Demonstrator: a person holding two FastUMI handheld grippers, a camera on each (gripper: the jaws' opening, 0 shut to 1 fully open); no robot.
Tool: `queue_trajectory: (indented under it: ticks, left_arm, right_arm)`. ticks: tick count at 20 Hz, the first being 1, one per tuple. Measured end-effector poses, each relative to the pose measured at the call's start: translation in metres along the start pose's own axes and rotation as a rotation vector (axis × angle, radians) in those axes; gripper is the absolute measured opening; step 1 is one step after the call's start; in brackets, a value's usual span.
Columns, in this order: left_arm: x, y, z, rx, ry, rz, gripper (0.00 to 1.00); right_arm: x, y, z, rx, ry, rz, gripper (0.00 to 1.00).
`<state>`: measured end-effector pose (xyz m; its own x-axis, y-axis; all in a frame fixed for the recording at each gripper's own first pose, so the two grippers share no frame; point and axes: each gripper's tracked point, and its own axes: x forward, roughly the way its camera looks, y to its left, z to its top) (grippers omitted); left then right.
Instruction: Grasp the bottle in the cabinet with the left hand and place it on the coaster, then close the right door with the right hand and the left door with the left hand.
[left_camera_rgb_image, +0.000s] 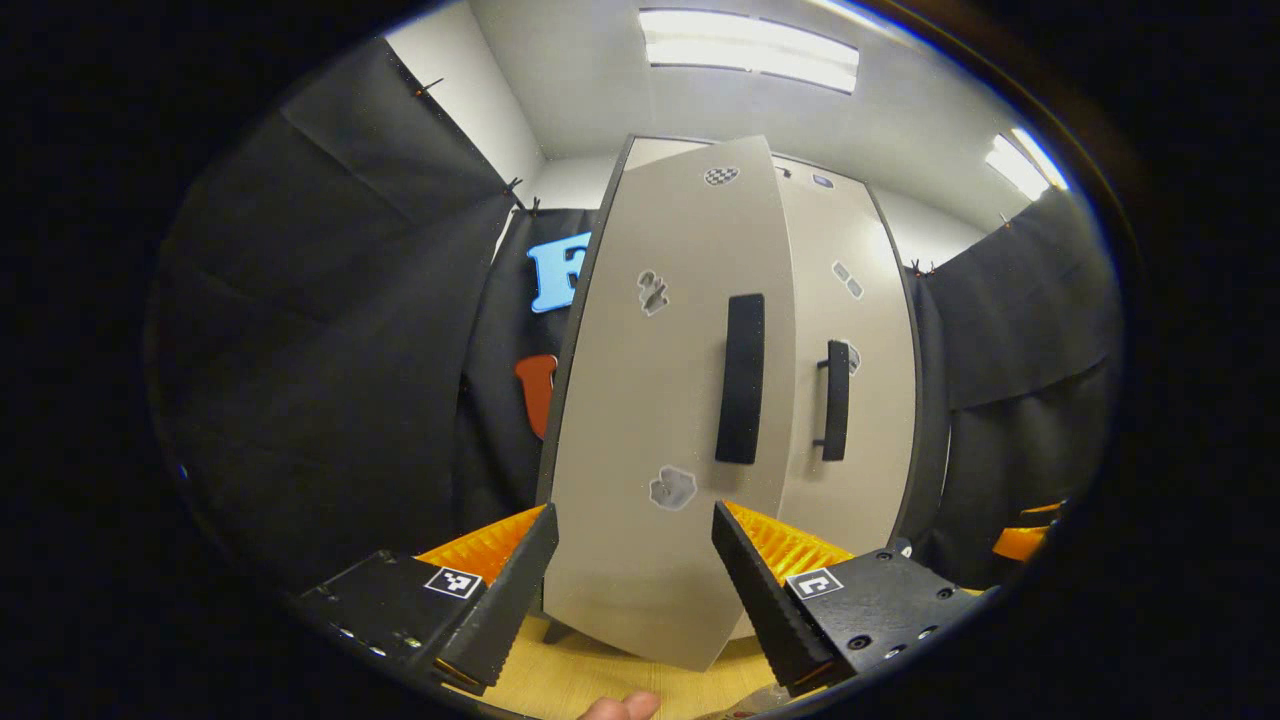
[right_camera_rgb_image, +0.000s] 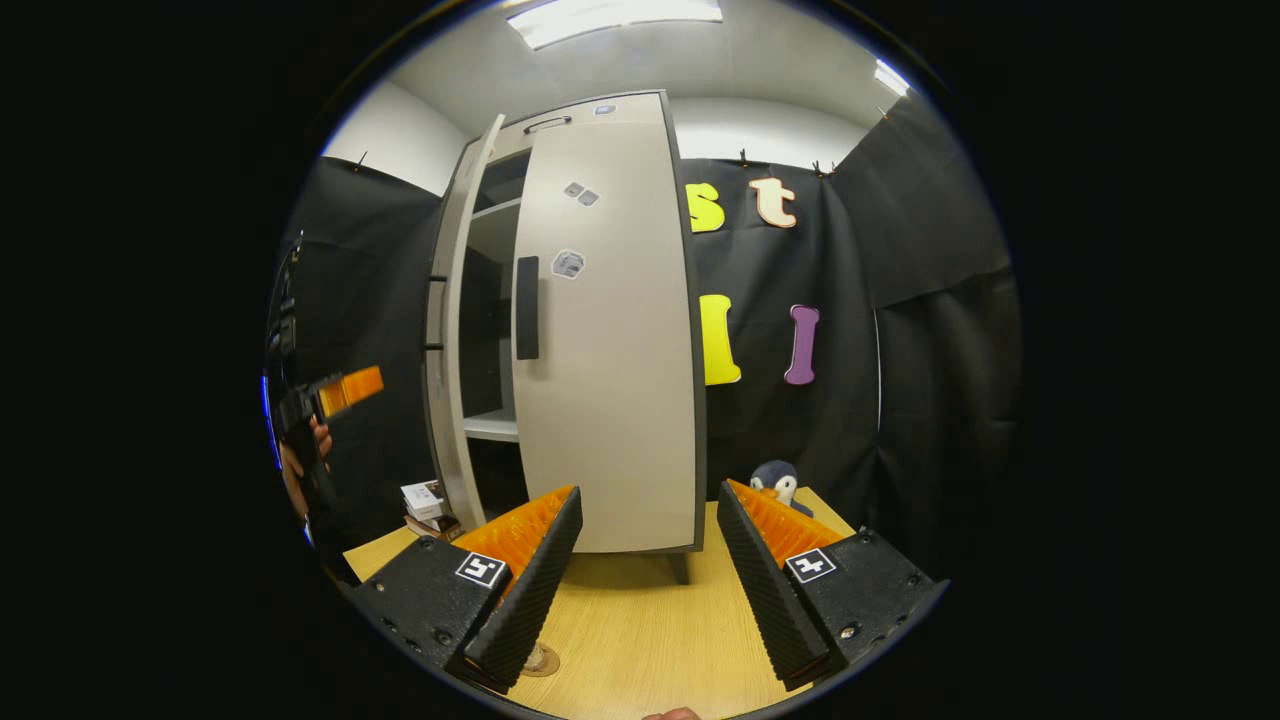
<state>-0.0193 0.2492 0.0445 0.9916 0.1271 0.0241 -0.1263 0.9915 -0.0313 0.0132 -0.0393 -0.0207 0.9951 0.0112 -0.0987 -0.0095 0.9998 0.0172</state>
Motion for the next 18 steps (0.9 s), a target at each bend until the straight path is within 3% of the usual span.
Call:
queue_trajectory:
  ticks: [1, 5, 10, 18]
  left_arm:
    - [-0.003, -0.001, -0.01, -0.001, 0.026, 0.002, 0.95]
    - [-0.016, 0.011, -0.044, 0.04, 0.08, 0.057, 0.95]
    - [-0.034, 0.007, -0.075, 0.087, 0.114, 0.044, 0.94]
    - [-0.043, 0.011, -0.077, 0.145, 0.111, 0.045, 0.94]
  right_arm:
    - [0.0, 0.002, -0.002, 0.0, 0.004, 0.005, 0.84]
    - [-0.002, 0.008, -0.009, 0.008, 0.026, 0.018, 0.84]
    - [-0.004, 0.009, -0.015, 0.008, 0.04, 0.015, 0.84]
    - [-0.005, 0.013, -0.014, 0.003, 0.049, 0.012, 0.84]
